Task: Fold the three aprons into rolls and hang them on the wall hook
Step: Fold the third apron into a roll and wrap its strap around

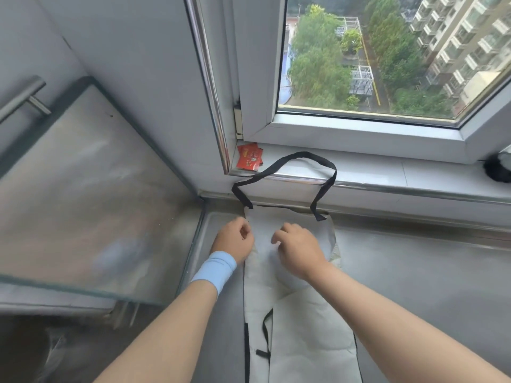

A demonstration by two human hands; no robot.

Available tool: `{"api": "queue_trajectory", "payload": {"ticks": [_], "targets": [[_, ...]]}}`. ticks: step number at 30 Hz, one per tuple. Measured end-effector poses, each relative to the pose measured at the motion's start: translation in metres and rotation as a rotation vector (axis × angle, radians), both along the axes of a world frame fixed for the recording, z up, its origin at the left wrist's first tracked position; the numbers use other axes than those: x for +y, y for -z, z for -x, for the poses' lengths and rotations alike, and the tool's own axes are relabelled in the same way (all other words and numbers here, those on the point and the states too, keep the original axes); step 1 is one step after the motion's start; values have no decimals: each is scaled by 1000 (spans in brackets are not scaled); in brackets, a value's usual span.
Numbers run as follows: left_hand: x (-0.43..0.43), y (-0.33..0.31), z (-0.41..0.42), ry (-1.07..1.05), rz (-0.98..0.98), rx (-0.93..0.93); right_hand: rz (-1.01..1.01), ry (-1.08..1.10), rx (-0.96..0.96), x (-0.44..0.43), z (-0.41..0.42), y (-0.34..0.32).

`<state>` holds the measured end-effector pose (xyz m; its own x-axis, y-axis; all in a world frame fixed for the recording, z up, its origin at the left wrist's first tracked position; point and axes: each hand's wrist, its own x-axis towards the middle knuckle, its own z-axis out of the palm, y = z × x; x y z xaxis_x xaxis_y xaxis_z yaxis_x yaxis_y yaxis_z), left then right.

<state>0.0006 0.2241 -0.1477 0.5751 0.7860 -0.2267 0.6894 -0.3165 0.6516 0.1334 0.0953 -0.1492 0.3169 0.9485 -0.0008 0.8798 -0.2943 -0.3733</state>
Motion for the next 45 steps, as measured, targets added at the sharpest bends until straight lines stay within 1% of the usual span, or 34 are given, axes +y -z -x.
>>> {"api": "queue_trajectory", "payload": {"ticks": [1, 3, 4, 5, 7, 8, 11, 14, 16, 18, 21, 23, 25, 27, 30, 34, 36, 39, 41, 43, 44, 45], "targets": [[-5, 3, 5, 96, 1, 54, -27, 11, -10, -13, -1, -1], [-15, 10, 12, 293, -7, 201, 31, 13, 8, -36, -1, -5], [-19, 11, 14, 374, -52, 271, 73, 2, 20, -48, 0, -6], [-25, 10, 16, 432, -108, 337, 104, -14, 26, -60, 1, -8], [-38, 6, 17, 462, -179, 424, 147, -63, 14, -81, 5, -13], [-46, 2, 19, 446, -179, 445, 180, -97, 8, -91, 9, -15], [-72, -6, 27, 322, -179, 388, 286, -179, -11, -118, 21, -12], [-97, -13, 41, 203, -109, 355, 374, -152, -7, -136, 26, -6], [-127, -18, 60, 141, -51, 392, 392, -151, -69, -153, 33, -9], [-148, -18, 77, 67, 0, 424, 365, -117, -114, -168, 39, -6], [-186, -16, 107, -87, 130, 472, 273, -60, -78, -204, 55, -6], [-212, -16, 125, -150, 174, 527, 213, -83, -55, -231, 66, -6], [-236, -18, 138, -166, 182, 575, 202, -125, -6, -258, 82, -8], [-257, -19, 148, -173, 200, 594, 242, -168, 24, -281, 99, -5], [-278, -23, 159, -193, 271, 608, 312, -191, -29, -299, 122, 4], [-294, -31, 175, -182, 381, 652, 305, -118, -124, -313, 141, 13], [-304, -32, 184, -167, 395, 697, 314, -88, -149, -318, 151, 16], [-322, -30, 200, -158, 422, 802, 323, 78, -137, -329, 166, 17], [-336, -24, 213, -149, 457, 830, 314, 179, -126, -338, 173, 19], [-346, -17, 228, -136, 480, 778, 270, 189, -129, -351, 182, 20], [-350, -9, 234, -161, 525, 722, 234, 174, -125, -357, 185, 21], [-355, -1, 240, -208, 600, 622, 219, 149, -108, -363, 190, 22]]}}
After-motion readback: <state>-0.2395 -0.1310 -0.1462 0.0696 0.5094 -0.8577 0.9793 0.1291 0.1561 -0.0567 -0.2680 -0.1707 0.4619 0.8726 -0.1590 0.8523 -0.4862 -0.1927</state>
